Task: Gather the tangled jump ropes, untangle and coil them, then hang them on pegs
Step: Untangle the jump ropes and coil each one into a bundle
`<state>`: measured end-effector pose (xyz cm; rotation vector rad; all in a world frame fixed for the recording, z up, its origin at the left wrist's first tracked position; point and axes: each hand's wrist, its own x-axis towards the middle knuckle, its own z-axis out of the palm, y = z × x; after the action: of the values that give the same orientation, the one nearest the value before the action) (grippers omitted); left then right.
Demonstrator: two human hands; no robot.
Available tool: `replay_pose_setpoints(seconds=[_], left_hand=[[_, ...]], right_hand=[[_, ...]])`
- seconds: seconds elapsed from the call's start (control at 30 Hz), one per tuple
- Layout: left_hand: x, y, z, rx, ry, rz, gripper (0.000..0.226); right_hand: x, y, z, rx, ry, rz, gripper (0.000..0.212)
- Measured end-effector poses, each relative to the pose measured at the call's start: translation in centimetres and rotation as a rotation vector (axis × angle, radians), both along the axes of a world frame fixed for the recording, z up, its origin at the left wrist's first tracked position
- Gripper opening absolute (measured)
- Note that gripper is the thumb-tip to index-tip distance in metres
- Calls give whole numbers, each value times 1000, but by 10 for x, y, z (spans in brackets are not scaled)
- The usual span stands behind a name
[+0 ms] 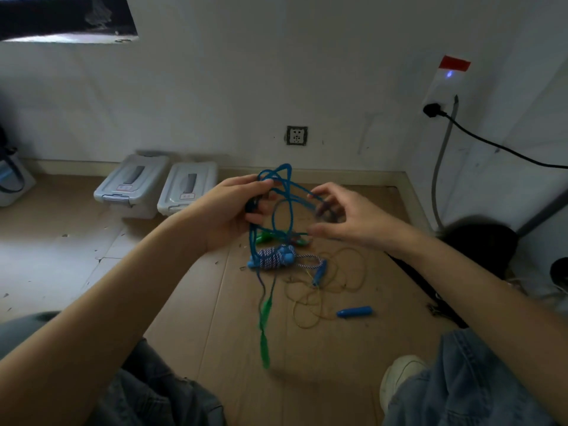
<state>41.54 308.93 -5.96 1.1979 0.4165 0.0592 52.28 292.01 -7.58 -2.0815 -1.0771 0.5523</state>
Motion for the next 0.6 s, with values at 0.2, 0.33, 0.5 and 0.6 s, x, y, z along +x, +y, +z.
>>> replay_pose_setpoints(seconds=[0.2,0.33,0.5,0.6], left_hand=[[6,-3,5,-191,-18,30,15],[5,-9,8,-292,4,3,17],[-2,-8,2,224,-28,-135,56],[-3,-14,-11,572,98,-157,55]], right_hand=[[-21,7,4,255,-52,30,17],[-35,17,-8,217,-19,55,10],[-28,14,-5,255,56,-8,8],[-26,8,-1,296,32,-55,6]])
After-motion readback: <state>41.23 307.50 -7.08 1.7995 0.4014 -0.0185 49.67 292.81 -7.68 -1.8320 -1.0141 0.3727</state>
